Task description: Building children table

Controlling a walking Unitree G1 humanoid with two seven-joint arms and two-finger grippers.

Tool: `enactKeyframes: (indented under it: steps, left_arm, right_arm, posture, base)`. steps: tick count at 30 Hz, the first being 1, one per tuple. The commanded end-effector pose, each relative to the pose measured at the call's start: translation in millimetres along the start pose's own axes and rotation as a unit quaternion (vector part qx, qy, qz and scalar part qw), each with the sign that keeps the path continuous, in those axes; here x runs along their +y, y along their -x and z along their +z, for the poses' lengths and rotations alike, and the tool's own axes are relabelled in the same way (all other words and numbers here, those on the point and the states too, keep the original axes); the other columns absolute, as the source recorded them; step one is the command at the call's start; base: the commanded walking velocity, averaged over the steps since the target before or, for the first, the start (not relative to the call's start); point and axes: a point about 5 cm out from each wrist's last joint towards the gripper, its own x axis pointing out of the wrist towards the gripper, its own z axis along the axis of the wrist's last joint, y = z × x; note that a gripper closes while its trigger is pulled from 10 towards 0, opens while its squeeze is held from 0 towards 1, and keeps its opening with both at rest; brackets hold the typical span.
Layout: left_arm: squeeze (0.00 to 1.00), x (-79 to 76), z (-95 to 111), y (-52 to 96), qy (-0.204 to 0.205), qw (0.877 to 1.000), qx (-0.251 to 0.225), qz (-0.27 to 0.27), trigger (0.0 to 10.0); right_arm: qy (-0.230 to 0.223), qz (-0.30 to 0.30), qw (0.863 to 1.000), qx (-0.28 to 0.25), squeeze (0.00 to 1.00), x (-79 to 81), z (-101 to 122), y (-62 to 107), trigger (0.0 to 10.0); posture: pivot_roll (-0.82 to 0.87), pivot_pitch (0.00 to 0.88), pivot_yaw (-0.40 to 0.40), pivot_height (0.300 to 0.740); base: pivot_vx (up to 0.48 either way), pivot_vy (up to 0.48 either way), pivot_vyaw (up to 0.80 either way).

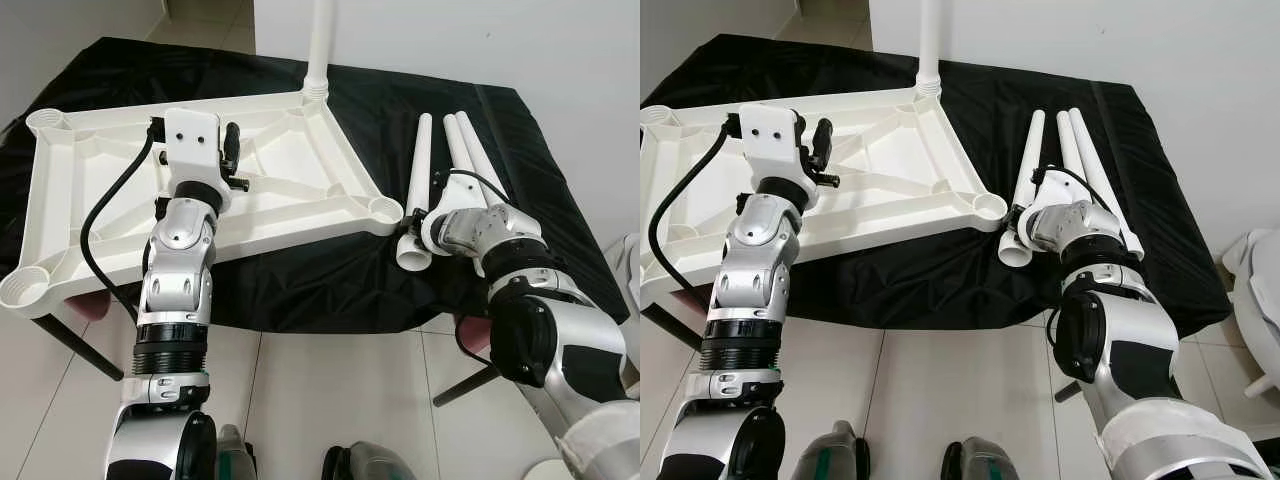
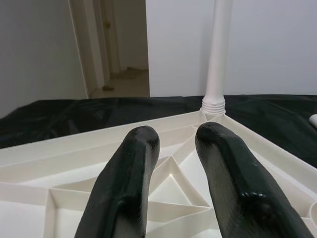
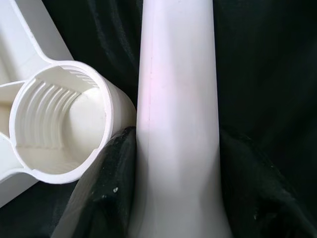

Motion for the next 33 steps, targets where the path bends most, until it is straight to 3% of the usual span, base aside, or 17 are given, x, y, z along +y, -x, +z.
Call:
enactKeyframes:
  steps: [1, 6, 7, 15, 22, 23, 25, 26, 29, 30, 31, 32, 33]
  left_arm:
    - [0.00, 3.6, 4, -0.1, 0.011, 0.999, -0.002, 0.036, 10.0]
    - [0.00, 3.5, 11, -3.8, 0.044, 0.999, -0.011, 0.000, 10.0]
    - [1.00, 1.3, 17, -6.1, 0.056, 0.998, -0.019, -0.038, 10.0]
    - [1.00, 1.5, 25, -9.0, 0.076, 0.994, -0.029, -0.080, 10.0]
    - [1.00, -12.5, 28, -9.0, 0.080, 0.985, -0.018, -0.153, 10.0]
    - [1.00, -21.7, 31, -6.9, 0.083, 0.977, -0.018, -0.197, 10.0]
    - [1.00, -23.7, 32, -6.3, 0.082, 0.975, -0.018, -0.206, 10.0]
    - [1.00, -27.8, 33, -4.2, 0.083, 0.971, -0.017, -0.225, 10.0]
    - [1.00, -30.2, 33, -2.8, 0.084, 0.968, -0.015, -0.236, 10.0]
    - [0.34, -33.7, 34, -1.5, 0.095, 0.964, -0.013, -0.249, 10.0]
    - [0.00, -40.5, 35, 1.1, 0.110, 0.955, -0.004, -0.274, 10.0]
    - [0.00, -47.2, 35, 3.9, 0.116, 0.948, 0.004, -0.297, 10.0]
    - [0.00, -47.2, 35, 3.9, 0.116, 0.948, 0.004, -0.297, 10.0]
  right_arm:
    - [0.002, 0.033, 0.999, -0.009, 0.00, 12.0, 1, -0.6, 0.0]
    - [0.024, 0.056, 0.995, -0.075, 0.00, 16.6, 19, 5.4, 0.0]
    - [0.039, 0.060, 0.992, -0.107, 0.00, 18.2, 29, 9.1, 0.0]
    - [0.042, 0.078, 0.982, -0.169, 0.00, 23.2, 44, 16.4, 0.0]
    - [0.039, 0.071, 0.976, -0.201, 0.00, 19.2, 50, 20.1, 0.0]
    - [0.045, 0.059, 0.969, -0.237, 0.00, 15.1, 54, 22.5, 0.7]
    - [0.046, 0.057, 0.966, -0.246, 0.00, 14.2, 55, 23.2, 0.7]
    - [0.044, 0.061, 0.963, -0.258, 0.00, 13.4, 55, 24.0, 10.0]
    - [0.044, 0.065, 0.961, -0.265, 0.00, 12.9, 55, 24.4, 10.0]
    - [0.047, 0.068, 0.953, -0.292, 0.00, 12.4, 57, 27.2, 10.0]
    - [0.038, 0.094, 0.944, -0.313, 0.00, 12.6, 54, 29.6, 10.0]
    - [0.041, 0.120, 0.931, -0.341, 0.00, 13.7, 53, 33.9, 10.0]
    - [0.041, 0.120, 0.931, -0.341, 0.00, 13.7, 53, 33.9, 10.0]
  posture:
    - [0.07, 0.000, -0.069, 0.740]
    - [0.06, 0.000, -0.070, 0.740]
    - [0.07, 0.000, -0.078, 0.740]
    - [0.06, 0.000, -0.072, 0.740]
    - [0.06, 0.001, -0.069, 0.740]
    - [0.06, 0.002, -0.068, 0.740]
    - [0.06, 0.002, -0.068, 0.740]
    - [0.06, 0.002, -0.068, 0.740]
    - [0.06, 0.002, -0.068, 0.740]
    - [0.06, 0.000, -0.067, 0.740]
    - [0.06, 0.000, -0.067, 0.740]
    - [0.06, 0.000, -0.067, 0.740]
    - [0.06, 0.000, -0.067, 0.740]
  base:
    - [0.000, 0.000, 0.00]
    - [0.000, 0.000, 0.00]
    - [0.000, 0.000, 0.00]
    - [0.000, 0.000, 0.00]
    - [0.000, 0.000, 0.00]
    - [0.000, 0.000, 0.00]
    - [0.000, 0.000, 0.00]
    - [0.000, 0.000, 0.00]
    - [0.000, 0.000, 0.00]
    - [0.000, 0.000, 0.00]
    - [0.000, 0.000, 0.00]
    - [0.000, 0.000, 0.00]
    - [0.000, 0.000, 0.00]
